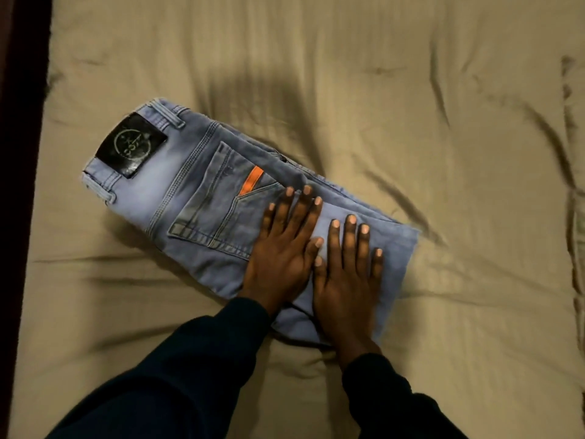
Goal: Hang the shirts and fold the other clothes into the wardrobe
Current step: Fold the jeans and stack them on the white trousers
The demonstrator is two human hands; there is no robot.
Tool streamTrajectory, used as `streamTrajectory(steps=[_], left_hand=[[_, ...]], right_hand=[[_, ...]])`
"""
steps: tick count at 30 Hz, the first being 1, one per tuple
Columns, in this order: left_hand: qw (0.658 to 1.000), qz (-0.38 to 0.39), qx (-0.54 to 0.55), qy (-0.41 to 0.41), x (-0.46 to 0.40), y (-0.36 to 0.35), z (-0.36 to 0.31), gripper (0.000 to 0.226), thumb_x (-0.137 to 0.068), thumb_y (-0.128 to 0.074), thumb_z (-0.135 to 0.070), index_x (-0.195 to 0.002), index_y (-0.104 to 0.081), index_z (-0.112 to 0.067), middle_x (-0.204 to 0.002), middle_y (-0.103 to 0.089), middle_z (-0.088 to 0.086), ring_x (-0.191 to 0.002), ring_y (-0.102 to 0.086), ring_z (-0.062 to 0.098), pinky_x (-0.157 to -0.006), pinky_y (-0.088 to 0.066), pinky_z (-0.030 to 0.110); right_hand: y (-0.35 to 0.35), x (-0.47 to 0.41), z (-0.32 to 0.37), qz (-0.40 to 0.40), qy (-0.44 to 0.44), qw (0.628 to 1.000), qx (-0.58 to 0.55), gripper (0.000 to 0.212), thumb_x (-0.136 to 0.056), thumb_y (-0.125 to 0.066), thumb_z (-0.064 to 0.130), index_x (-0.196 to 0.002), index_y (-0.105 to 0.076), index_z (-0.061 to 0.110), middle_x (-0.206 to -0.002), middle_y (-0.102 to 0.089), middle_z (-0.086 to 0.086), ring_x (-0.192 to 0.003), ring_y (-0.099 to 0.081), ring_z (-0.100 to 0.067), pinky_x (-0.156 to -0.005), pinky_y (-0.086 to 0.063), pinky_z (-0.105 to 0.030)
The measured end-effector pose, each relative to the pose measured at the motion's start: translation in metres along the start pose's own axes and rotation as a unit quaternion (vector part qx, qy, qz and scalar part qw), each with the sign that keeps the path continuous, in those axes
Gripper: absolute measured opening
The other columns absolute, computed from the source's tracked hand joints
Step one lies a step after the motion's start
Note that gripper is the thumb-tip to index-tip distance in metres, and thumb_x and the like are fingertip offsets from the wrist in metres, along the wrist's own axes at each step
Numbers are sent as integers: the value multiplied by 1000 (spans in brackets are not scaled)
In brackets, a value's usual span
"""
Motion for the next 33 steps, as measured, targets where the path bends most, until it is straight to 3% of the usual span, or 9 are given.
streamTrajectory(steps=[3,7,12,18,23,27,28,31,33], left_hand=[[999,-21,48,2,1,11,1,62,-106,-32,-38,-160,-11,-18,-168,2,4,-155,8,23,-125,-7,49],[981,-106,161,-3,6,41,3,54,-105,-35,-31,-155,-33,-13,-166,-13,5,-155,-7,23,-125,-9,46],[971,-21,239,5,2,23,-1,57,-104,-26,-39,-155,-30,-14,-165,-16,1,-155,-5,14,-126,-5,37],[888,141,438,-24,17,22,-80,52,-107,-34,-23,-156,-24,-10,-165,-8,0,-152,4,6,-124,4,23],[710,235,655,104,24,61,-79,48,-110,-29,-29,-151,-39,-6,-155,-37,2,-136,-37,4,-107,-29,8],[491,191,824,207,16,110,-12,78,-97,-23,-63,-111,-74,-5,-113,-73,14,-102,-70,20,-93,-56,30],[510,161,817,217,13,122,14,75,-95,-26,-66,-107,-76,-11,-108,-74,10,-98,-72,17,-90,-56,28],[759,165,594,210,22,138,73,82,-63,-58,-90,-121,-64,-33,-115,-70,-10,-107,-65,3,-103,-48,25],[830,188,489,193,22,134,89,69,-66,-78,-70,-120,-67,-28,-111,-74,-8,-103,-69,9,-99,-54,39]], right_hand=[[35,19,-16,-76,-94,990,-75,56,-97,-43,30,-151,-40,17,-161,-28,-15,-148,-27,-33,-111,-27,-50],[23,58,-75,-37,-378,881,-281,77,-83,-51,58,-129,-54,-5,-124,-57,-30,-114,-55,-46,-90,-45,-49],[41,52,-89,76,-391,749,-529,30,-79,-81,36,-97,-72,13,-90,-77,-3,-87,-74,-26,-77,-59,-46],[150,58,-97,18,-378,756,-534,21,-77,-82,19,-95,-71,16,-85,-75,-2,-87,-71,-27,-83,-56,-48],[169,46,-28,-24,-307,767,-563,59,-60,-71,40,-111,-60,15,-93,-73,-8,-89,-71,-31,-83,-56,-56],[142,18,65,75,-229,783,-573,55,-79,-71,37,-125,-48,16,-87,-68,-5,-82,-69,-22,-83,-55,-51],[137,12,92,115,-182,779,-589,45,-89,-67,30,-127,-50,14,-92,-69,-6,-84,-69,-22,-84,-56,-48],[123,6,106,98,-112,835,-529,22,-97,-58,19,-118,-60,25,-104,-67,3,-93,-65,-13,-88,-54,-35],[124,5,86,5,-91,886,-455,27,-95,-54,11,-115,-63,27,-106,-65,8,-98,-60,-9,-92,-49,-33]])
Point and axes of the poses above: each hand's wrist, its own x-axis away from the middle knuckle, its own y-axis out of the back of the hand, z = x × y, the point moved 8 cm from there along -x, towards the middle knuckle
